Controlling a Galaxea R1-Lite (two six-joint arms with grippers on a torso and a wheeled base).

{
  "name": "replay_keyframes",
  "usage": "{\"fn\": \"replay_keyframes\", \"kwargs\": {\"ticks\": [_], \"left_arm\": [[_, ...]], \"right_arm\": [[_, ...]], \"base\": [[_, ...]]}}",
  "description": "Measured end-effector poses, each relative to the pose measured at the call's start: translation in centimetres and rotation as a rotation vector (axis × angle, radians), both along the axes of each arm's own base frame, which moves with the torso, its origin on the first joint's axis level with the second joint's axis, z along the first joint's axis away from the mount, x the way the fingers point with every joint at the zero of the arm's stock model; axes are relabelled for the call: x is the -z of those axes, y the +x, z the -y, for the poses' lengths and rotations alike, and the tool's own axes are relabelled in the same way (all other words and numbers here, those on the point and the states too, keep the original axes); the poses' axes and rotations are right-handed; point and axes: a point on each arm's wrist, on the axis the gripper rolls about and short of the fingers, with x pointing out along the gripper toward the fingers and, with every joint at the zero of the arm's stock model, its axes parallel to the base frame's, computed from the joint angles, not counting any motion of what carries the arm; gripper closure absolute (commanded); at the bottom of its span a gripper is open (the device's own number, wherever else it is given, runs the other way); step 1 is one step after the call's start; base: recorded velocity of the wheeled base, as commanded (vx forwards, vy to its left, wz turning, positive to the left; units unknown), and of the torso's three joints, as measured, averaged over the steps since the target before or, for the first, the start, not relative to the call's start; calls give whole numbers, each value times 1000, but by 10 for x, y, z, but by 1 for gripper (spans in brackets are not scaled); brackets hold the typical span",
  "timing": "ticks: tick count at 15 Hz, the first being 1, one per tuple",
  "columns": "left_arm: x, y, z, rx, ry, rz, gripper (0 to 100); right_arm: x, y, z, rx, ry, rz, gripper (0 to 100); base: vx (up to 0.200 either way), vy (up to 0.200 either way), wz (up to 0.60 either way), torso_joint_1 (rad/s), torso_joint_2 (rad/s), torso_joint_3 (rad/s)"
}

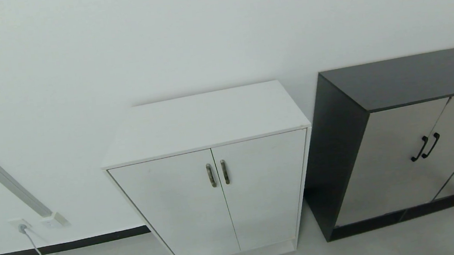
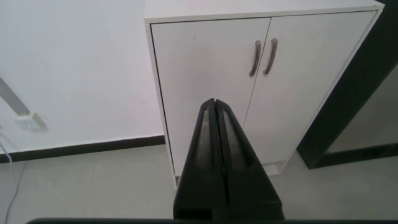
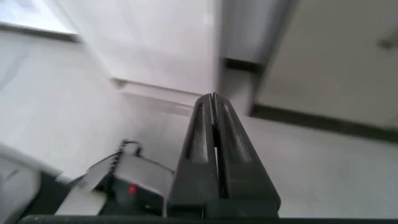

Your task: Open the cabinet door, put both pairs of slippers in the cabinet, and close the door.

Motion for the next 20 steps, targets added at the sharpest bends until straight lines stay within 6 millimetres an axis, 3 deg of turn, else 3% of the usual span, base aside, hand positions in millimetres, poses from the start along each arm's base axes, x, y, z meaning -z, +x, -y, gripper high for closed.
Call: {"fn": "replay_keyframes", "kwargs": {"ticks": [9, 13, 20], "left_arm": [[0, 0, 0, 0, 0, 0, 100], [0, 0, 0, 0, 0, 0, 100], [0, 0, 0, 4, 1, 0, 100]], "right_arm": [[1, -15, 2, 273, 60, 187, 100], [1, -17, 2, 297, 129, 200, 100], [2, -17, 3, 363, 99, 211, 100]], "base": [[0, 0, 0, 0, 0, 0], [0, 0, 0, 0, 0, 0], [0, 0, 0, 0, 0, 0]]}}
